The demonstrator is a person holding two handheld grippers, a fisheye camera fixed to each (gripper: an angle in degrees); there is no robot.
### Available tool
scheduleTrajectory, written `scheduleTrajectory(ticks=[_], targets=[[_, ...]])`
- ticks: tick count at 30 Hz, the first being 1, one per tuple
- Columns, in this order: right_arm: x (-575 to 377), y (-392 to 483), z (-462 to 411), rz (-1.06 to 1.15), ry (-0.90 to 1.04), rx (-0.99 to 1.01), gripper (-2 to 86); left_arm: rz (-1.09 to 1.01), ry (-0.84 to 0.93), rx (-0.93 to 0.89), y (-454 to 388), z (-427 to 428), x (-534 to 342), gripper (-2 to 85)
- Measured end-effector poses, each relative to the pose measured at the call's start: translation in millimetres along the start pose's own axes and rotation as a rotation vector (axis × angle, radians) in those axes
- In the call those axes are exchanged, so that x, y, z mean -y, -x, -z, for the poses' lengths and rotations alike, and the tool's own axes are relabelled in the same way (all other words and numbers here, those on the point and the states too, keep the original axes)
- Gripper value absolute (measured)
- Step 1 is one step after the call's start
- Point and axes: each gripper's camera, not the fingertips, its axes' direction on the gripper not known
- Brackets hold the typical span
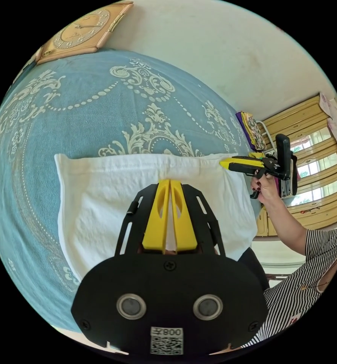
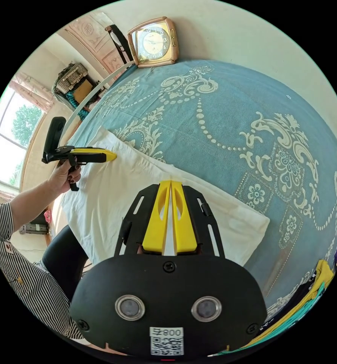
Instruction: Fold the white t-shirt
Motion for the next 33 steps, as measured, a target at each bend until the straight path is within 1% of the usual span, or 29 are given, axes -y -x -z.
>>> scheduleTrajectory(ticks=[3, 7, 9, 11, 13, 15, 18, 20, 21, 22, 23, 24, 26, 28, 30, 33], targets=[[5.4, -4.3, -20.9, -0.032, 0.033, 0.008, 0.0, 0.046, -0.032, -0.029, 1.0, 1.4, -7.4, 0.2], [-1.1, 0.4, -15.4, -0.044, -0.046, 0.000, 0.0, 0.014, -0.105, 0.005, -15.1, 25.0, -28.3, 0.2], [0.8, -0.5, -35.6, -0.046, -0.002, -0.005, 0.0, 0.035, -0.093, 0.054, -15.5, 25.3, -37.1, 0.1], [1.4, -5.5, -42.0, -0.060, -0.015, 0.019, 0.0, 0.071, -0.026, 0.132, -12.2, 16.6, -45.3, 0.1], [1.2, -9.2, -40.6, -0.081, -0.015, 0.030, 0.0, 0.086, -0.045, 0.124, -15.7, 20.9, -52.4, 0.1], [-10.9, -4.8, -22.0, -0.067, -0.072, -0.015, 0.1, 0.051, -0.074, 0.108, -29.6, 28.8, -57.3, 0.1], [-47.6, -9.7, 6.8, -0.087, -0.136, -0.081, 0.0, -0.071, -0.069, 0.124, -68.0, 29.3, -60.7, 0.1], [-71.8, -23.4, 12.9, -0.146, -0.139, -0.151, 0.0, -0.143, -0.013, 0.190, -90.6, 12.6, -57.6, 0.1], [-82.8, -37.3, 10.2, -0.197, -0.121, -0.169, 0.0, -0.146, 0.007, 0.210, -93.1, 6.9, -56.1, 0.1], [-86.4, -45.5, 7.0, -0.222, -0.103, -0.162, 0.0, -0.152, 0.045, 0.247, -95.6, -4.1, -53.1, 0.1], [-90.3, -61.4, -1.6, -0.264, -0.063, -0.148, 0.0, -0.165, 0.040, 0.248, -97.8, -5.5, -52.3, 0.1], [-91.8, -73.1, -10.4, -0.288, -0.027, -0.141, 0.0, -0.150, 0.031, 0.244, -97.7, -2.8, -51.9, 0.1], [-92.8, -80.2, -7.6, -0.300, -0.056, -0.128, 0.0, -0.107, 0.009, 0.254, -98.1, 15.0, -53.6, 0.1], [-91.8, -83.1, -4.2, -0.313, -0.061, -0.154, 0.0, -0.109, -0.021, 0.269, -99.0, 34.3, -61.7, 0.2], [-95.4, -77.9, 7.6, -0.294, -0.113, -0.138, 0.0, -0.098, -0.039, 0.298, -96.1, 53.6, -73.8, 0.2], [-102.7, -59.9, 11.6, -0.237, -0.136, -0.121, 0.0, -0.052, -0.047, 0.331, -82.0, 77.0, -97.5, 0.3]])
